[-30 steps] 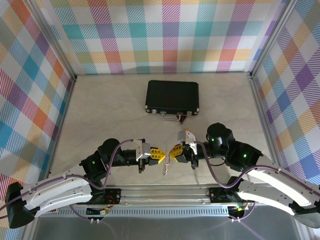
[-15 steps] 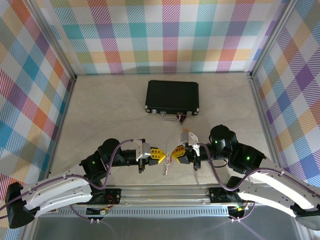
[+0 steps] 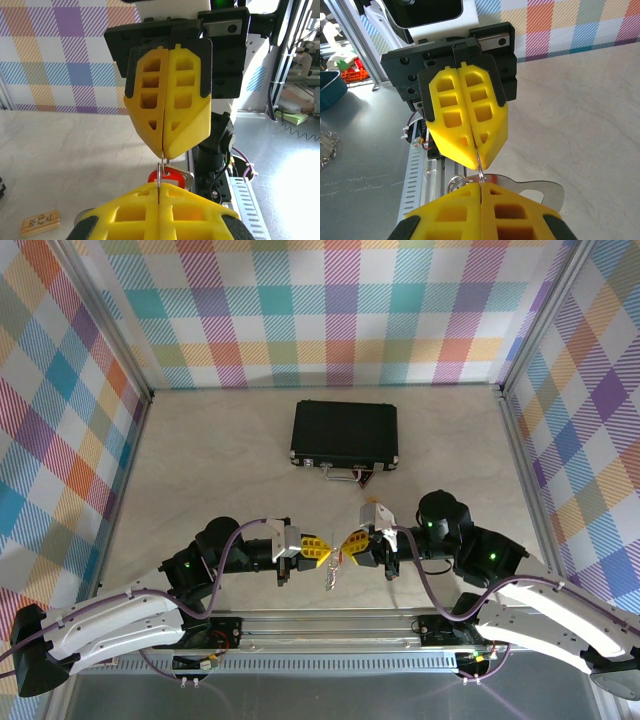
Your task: Put the keys on the keyring
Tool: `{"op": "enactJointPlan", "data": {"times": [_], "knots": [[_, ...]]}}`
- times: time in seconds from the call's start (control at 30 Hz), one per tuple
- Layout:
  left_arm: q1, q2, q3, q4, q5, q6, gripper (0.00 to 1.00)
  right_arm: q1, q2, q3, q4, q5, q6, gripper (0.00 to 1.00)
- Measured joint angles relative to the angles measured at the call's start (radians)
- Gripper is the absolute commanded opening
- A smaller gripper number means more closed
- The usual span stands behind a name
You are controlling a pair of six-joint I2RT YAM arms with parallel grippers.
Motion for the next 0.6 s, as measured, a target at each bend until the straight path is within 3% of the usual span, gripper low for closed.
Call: {"op": "enactJointPlan", "data": {"times": [0.6], "knots": [[0.000,0.000,0.000,0.000,0.000,0.000,0.00,0.000,-0.027,-0.021,0.034,0.012,0.003,0.00]]}}
